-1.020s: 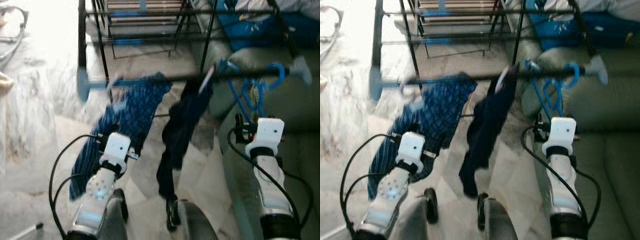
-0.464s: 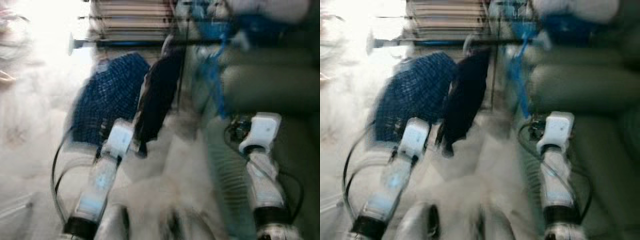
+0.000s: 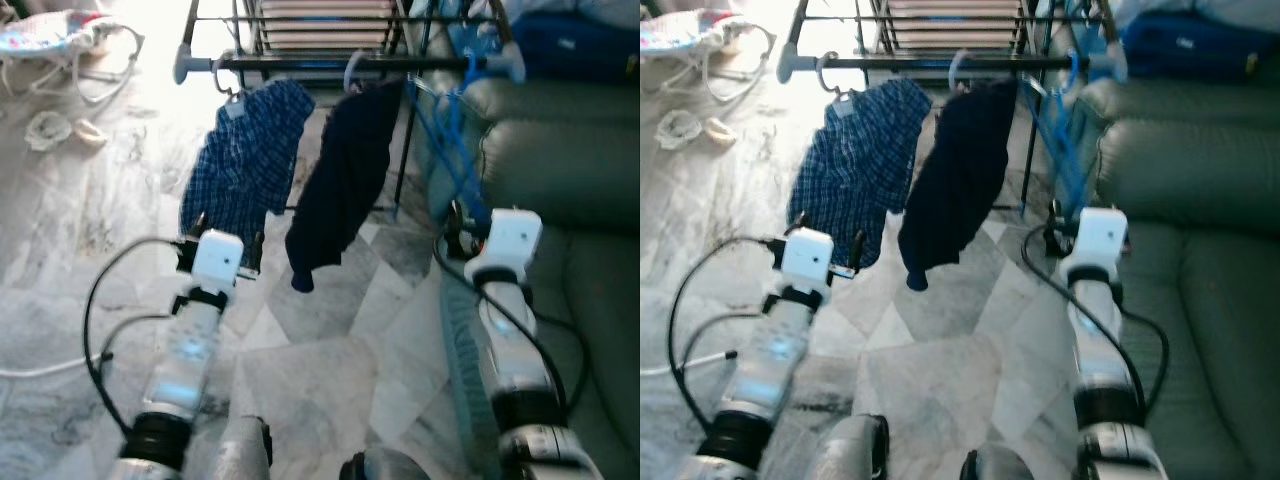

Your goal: Hang hanger

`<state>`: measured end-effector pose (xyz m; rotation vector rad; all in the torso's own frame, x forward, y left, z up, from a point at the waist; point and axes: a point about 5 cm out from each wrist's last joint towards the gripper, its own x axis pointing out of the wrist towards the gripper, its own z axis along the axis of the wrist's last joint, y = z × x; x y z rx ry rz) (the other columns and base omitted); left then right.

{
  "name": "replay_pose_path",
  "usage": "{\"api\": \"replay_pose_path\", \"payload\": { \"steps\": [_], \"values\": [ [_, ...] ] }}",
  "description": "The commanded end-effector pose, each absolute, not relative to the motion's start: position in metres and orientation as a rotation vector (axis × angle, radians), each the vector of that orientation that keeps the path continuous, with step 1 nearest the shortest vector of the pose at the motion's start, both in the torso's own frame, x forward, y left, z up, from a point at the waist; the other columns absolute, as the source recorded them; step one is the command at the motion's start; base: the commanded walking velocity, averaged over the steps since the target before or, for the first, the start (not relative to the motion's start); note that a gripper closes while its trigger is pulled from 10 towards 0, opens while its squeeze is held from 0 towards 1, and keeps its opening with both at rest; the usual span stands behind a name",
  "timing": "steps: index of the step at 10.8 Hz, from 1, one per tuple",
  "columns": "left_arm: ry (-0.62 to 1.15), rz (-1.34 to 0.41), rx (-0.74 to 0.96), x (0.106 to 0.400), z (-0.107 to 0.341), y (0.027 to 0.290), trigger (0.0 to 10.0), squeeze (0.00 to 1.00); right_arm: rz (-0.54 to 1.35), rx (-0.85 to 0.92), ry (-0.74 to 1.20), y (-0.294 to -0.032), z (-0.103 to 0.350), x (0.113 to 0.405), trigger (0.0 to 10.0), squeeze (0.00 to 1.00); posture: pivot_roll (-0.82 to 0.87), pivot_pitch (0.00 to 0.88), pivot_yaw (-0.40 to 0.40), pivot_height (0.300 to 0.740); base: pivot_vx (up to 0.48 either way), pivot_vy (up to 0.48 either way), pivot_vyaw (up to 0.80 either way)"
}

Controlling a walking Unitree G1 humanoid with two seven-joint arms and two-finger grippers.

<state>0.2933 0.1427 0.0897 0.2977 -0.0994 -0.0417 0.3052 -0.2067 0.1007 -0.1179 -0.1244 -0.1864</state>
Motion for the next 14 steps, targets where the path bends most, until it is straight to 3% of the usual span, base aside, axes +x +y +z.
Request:
{"api": "replay_pose_path", "payload": {
  "steps": [1,2,4,6,8,14],
  "values": [
    [-0.112,0.019,0.312,0.292,0.089,0.151,10.0,0.00,-0.185,-0.139,-0.119,-0.209,0.093,0.295,10.0,0.00,-0.02,0.065,0.009,0.740,0.000,0.000,0.00],
    [-0.117,0.038,0.326,0.297,0.089,0.161,10.0,0.00,-0.223,-0.134,-0.077,-0.213,0.080,0.287,10.0,0.00,-0.05,0.050,0.046,0.740,0.000,0.000,0.00],
    [-0.104,-0.062,0.338,0.304,0.085,0.150,10.0,0.00,-0.237,-0.138,-0.060,-0.213,0.069,0.276,10.0,0.00,-0.09,0.023,0.073,0.740,0.000,0.000,0.00],
    [-0.132,-0.091,0.314,0.314,0.091,0.133,10.0,0.00,-0.201,-0.176,-0.056,-0.209,0.065,0.272,10.0,0.00,-0.08,0.012,0.057,0.740,0.000,0.000,0.00],
    [-0.181,-0.040,0.330,0.314,0.097,0.137,10.0,0.00,-0.144,-0.242,-0.068,-0.209,0.070,0.281,10.0,0.00,-0.06,0.014,0.021,0.740,0.000,0.000,0.00],
    [-0.143,0.015,0.378,0.277,0.078,0.156,10.0,0.00,-0.095,-0.240,-0.028,-0.205,0.056,0.265,10.0,0.00,-0.01,0.081,-0.003,0.740,0.000,0.000,0.80]
  ]
}}
